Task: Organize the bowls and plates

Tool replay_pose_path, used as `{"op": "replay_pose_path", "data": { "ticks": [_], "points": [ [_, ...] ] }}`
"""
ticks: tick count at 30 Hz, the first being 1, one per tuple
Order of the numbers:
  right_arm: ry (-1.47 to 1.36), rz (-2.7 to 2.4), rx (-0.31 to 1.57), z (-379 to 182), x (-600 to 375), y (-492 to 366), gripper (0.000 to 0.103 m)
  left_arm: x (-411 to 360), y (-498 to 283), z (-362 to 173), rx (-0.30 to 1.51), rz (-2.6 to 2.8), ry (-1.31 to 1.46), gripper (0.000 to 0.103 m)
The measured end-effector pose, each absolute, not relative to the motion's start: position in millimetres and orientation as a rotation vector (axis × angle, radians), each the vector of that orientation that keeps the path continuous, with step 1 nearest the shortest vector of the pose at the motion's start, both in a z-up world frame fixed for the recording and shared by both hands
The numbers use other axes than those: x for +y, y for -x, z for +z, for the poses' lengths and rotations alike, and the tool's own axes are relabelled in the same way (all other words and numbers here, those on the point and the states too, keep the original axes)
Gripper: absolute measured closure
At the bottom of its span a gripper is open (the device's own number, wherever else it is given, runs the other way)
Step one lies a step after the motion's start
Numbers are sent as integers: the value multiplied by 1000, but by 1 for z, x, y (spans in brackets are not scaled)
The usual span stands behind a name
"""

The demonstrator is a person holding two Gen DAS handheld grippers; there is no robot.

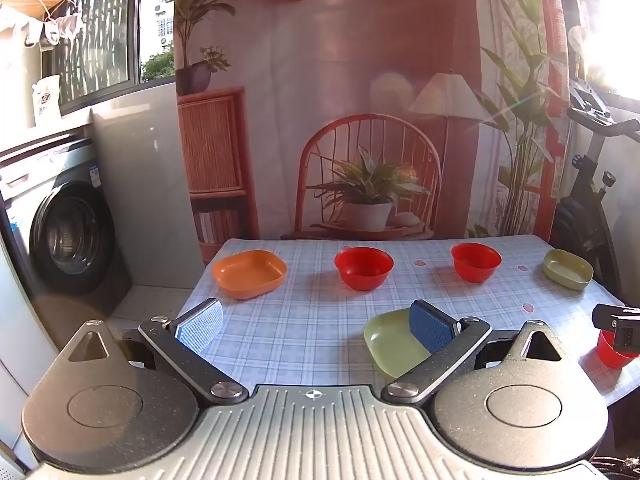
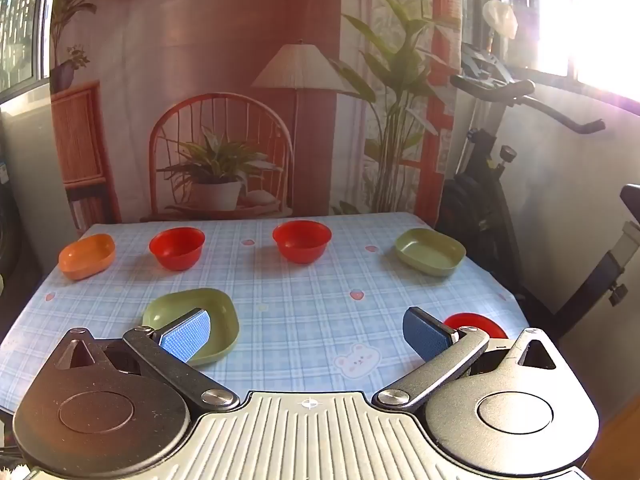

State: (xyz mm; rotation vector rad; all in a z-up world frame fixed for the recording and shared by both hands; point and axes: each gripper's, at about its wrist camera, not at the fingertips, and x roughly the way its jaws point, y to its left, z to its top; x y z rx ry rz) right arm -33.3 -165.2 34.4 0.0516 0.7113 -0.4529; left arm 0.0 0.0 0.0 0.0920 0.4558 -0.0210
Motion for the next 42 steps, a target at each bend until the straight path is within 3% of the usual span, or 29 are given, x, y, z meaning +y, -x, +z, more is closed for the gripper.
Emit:
{"op": "replay_pose_path", "data": {
  "ticks": [42],
  "points": [
    [-53, -452, 715, 36, -166, 31, 0, -1, 0, -4, 459, -19, -86, 2]
  ]
}}
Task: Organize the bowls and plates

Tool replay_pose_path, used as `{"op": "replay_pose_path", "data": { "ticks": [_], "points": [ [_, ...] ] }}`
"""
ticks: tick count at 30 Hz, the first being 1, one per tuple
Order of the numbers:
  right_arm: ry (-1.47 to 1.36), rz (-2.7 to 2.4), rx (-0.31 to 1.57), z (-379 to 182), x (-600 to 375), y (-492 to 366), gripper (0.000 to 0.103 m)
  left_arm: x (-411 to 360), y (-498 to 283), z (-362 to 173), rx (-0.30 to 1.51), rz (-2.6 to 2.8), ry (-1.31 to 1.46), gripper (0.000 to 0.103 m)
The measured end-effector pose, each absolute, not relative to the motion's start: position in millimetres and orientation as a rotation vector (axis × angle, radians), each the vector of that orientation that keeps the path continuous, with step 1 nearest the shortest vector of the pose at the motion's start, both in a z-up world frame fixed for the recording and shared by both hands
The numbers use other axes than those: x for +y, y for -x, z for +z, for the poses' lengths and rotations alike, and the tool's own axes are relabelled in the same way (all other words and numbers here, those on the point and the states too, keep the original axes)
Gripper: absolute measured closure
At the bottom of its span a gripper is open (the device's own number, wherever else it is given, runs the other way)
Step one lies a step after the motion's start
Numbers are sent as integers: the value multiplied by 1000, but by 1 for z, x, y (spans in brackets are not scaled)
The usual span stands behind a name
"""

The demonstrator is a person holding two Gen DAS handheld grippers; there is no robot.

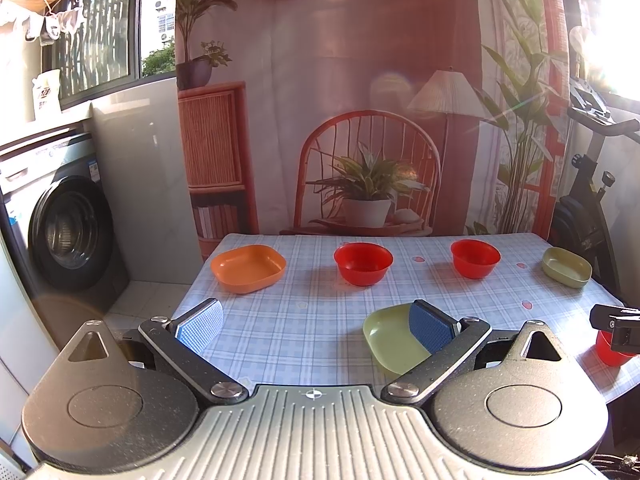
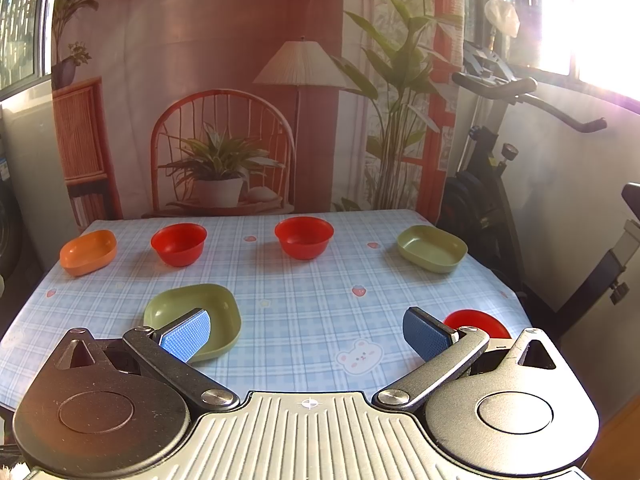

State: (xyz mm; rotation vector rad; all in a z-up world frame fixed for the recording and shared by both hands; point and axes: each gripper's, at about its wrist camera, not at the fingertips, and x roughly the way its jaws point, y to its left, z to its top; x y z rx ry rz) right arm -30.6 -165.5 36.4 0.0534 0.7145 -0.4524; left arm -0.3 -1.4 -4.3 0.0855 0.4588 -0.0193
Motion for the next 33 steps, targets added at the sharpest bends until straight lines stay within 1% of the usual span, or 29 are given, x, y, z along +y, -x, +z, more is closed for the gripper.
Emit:
{"op": "replay_pose_path", "data": {
  "ticks": [33],
  "points": [
    [-54, -452, 717, 36, -165, 30, 0, -1, -1, -9, 464, -21, -80, 2]
  ]
}}
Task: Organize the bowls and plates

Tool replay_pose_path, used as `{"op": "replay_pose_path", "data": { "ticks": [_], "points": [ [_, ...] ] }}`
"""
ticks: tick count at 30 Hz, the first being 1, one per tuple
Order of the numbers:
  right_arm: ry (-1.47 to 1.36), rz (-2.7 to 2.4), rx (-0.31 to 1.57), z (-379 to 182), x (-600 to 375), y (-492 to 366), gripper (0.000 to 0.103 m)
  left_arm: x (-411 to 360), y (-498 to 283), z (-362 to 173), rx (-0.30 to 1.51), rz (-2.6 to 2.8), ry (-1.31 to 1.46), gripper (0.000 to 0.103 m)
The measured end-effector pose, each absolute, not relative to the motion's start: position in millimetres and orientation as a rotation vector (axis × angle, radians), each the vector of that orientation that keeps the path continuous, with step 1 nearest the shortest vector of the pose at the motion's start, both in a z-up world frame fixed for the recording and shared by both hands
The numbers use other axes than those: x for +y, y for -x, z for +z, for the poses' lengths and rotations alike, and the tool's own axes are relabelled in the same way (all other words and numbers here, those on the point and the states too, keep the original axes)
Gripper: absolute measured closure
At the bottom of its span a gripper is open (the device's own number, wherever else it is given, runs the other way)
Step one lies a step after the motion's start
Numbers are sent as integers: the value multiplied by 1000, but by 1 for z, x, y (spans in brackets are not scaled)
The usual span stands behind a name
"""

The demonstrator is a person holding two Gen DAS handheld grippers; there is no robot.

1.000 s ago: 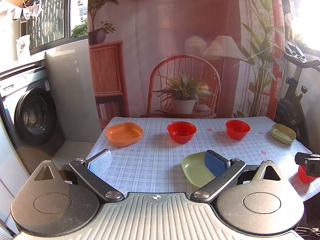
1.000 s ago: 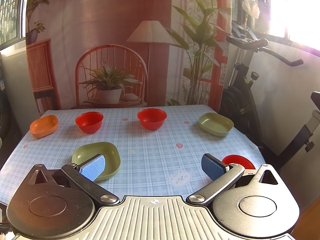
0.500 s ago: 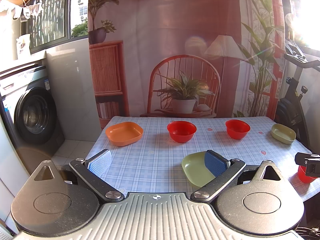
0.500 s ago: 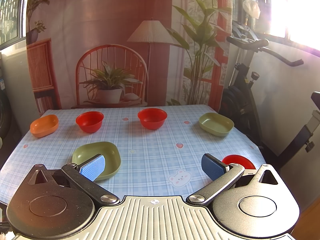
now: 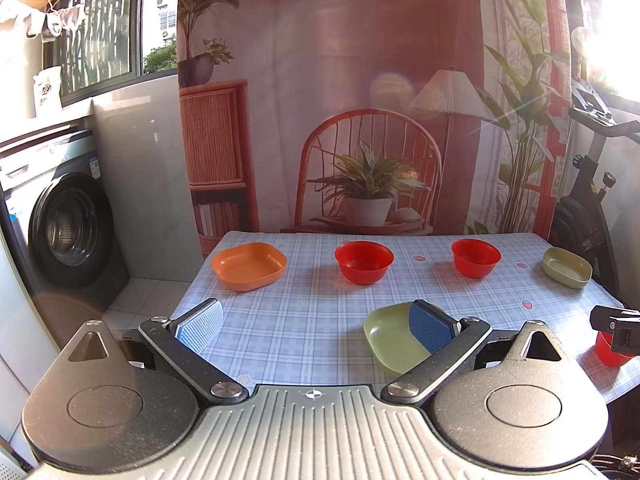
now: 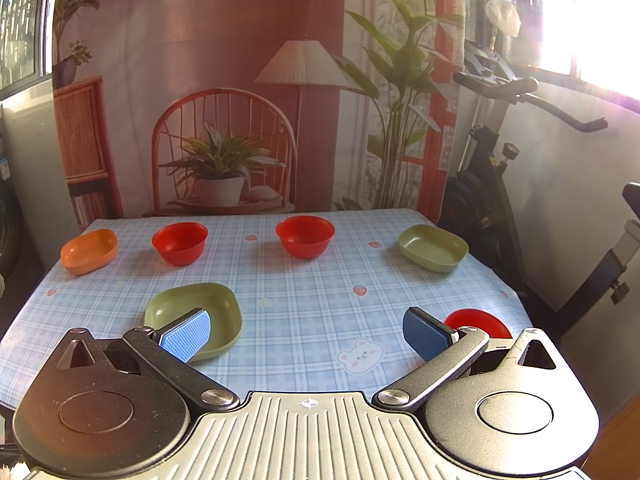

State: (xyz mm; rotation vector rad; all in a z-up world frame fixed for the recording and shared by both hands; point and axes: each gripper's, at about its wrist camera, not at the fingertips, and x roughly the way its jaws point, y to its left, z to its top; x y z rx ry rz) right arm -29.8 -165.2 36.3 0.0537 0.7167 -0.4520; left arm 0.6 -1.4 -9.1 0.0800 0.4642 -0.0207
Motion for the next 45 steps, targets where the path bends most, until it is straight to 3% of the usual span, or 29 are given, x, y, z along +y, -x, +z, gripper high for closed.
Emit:
{"op": "replay_pose_path", "data": {
  "ticks": [25, 38, 45],
  "points": [
    [-63, -418, 695, 39, -174, 22, 0, 3, -6, -4, 485, -17, -62, 2],
    [-161, -338, 499, 89, -220, -50, 0, 31, -66, 53, 336, 97, -90, 2],
    [-189, -301, 438, 85, -208, -112, 0, 54, -122, 73, 311, 133, -117, 2]
  ]
}}
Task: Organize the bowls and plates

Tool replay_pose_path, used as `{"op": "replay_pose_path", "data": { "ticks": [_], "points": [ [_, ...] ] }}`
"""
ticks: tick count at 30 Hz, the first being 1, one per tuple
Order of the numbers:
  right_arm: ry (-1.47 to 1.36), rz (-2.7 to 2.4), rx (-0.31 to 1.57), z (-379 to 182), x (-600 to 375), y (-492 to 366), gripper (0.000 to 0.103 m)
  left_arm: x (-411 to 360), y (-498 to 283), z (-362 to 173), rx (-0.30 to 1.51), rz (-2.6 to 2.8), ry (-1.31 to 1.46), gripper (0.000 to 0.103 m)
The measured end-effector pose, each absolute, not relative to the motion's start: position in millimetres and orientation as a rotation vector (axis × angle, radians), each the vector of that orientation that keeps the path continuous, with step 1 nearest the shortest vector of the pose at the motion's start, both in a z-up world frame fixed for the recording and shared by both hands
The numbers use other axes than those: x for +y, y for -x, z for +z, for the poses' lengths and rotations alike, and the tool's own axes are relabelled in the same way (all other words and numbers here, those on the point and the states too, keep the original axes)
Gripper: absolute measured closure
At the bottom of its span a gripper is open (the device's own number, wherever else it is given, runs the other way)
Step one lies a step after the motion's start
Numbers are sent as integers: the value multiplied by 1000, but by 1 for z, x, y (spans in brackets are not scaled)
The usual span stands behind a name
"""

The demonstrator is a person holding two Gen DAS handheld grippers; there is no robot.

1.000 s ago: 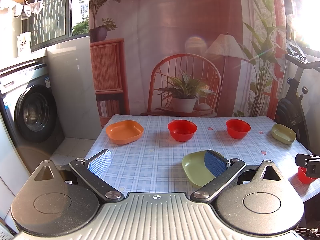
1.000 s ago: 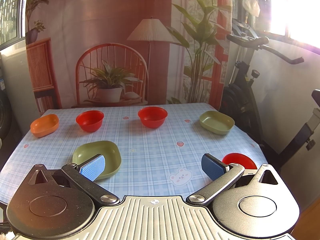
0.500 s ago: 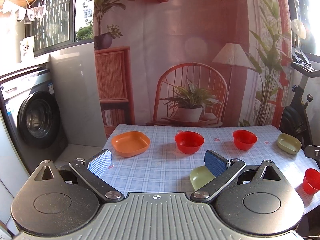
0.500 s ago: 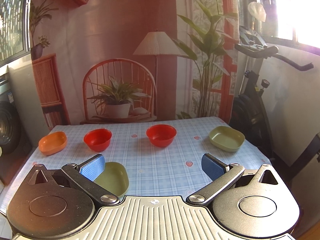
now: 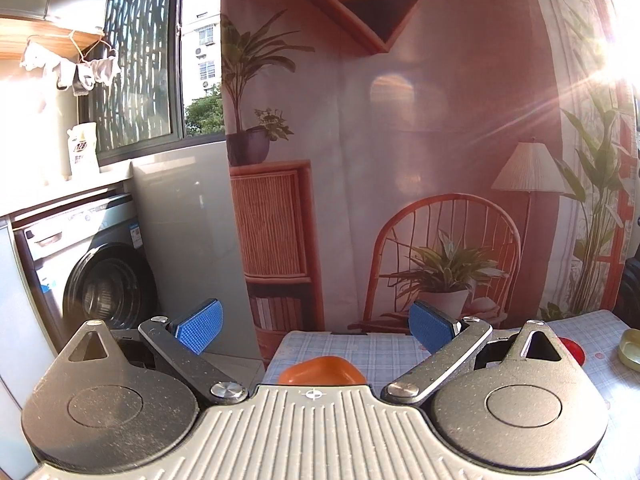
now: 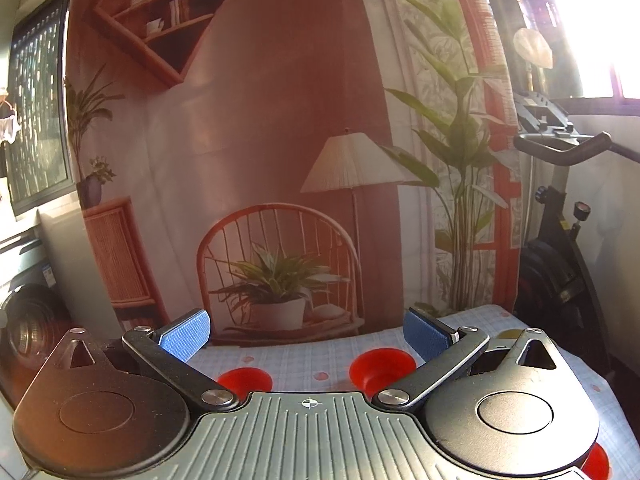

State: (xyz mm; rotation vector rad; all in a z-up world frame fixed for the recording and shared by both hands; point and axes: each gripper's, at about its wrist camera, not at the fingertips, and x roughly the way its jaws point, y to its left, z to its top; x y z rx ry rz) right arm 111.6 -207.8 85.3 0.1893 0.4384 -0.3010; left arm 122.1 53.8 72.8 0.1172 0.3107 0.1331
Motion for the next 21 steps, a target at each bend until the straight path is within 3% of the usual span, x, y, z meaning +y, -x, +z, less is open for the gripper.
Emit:
{"op": "replay_pose_path", "data": {
  "ticks": [14, 21],
  "points": [
    [-117, -136, 618, -2, -108, -283, 1, 146, -231, 41, 417, 237, -194, 4],
    [-9, 2, 736, -74, -56, -356, 24, 200, -283, -16, 530, 195, -42, 12]
  ]
}}
